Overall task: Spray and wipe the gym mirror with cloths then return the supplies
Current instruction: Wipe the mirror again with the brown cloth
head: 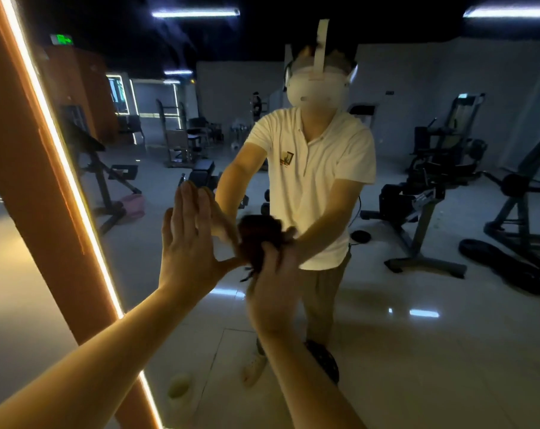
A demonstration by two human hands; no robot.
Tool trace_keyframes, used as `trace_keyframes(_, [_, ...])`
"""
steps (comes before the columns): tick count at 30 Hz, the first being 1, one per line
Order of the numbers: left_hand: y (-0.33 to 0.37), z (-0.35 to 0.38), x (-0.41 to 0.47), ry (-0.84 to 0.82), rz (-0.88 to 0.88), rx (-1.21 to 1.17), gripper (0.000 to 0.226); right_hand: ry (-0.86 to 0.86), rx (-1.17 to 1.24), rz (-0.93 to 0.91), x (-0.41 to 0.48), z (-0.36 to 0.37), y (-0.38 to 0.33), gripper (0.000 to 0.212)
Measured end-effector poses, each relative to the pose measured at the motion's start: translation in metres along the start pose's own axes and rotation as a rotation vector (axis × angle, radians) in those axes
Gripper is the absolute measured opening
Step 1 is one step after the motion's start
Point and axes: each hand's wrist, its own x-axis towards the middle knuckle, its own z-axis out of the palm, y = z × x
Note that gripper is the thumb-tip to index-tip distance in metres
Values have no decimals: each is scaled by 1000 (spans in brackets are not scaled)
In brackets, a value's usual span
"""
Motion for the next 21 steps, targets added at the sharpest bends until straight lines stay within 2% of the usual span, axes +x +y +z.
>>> trace_keyframes(2, [-11, 2, -3, 47, 68, 21, 117, -31, -42, -195, -15, 20, -12, 30])
trace_keyframes(3, [-19, 4, -5, 66, 111, 29, 112, -47, -40, -254, -18, 20, -13, 37])
trace_keyframes(5, [-34, 6, -9, 71, 183, 27, 114, -107, -91, -307, -16, 3, 2, 51])
trace_keyframes(8, [-46, 11, -15, 84, 129, -17, 121, -143, -168, -172, -11, -42, 48, 50])
trace_keyframes(11, [-49, 21, -21, 76, 90, -83, 124, -11, -214, 74, -12, -82, 96, 39])
trace_keyframes(14, [-52, 24, -22, 72, 124, -99, 123, 114, -270, 271, -19, -85, 108, 48])
trace_keyframes(16, [-54, 24, -21, 67, 122, -104, 124, 154, -249, 390, -21, -65, 90, 52])
trace_keyframes(18, [-55, 22, -21, 54, 120, -99, 127, 171, -198, 391, -21, -40, 57, 54])
trace_keyframes(21, [-66, 13, -20, 33, 189, -86, 126, 64, -114, 193, -20, -3, 1, 52])
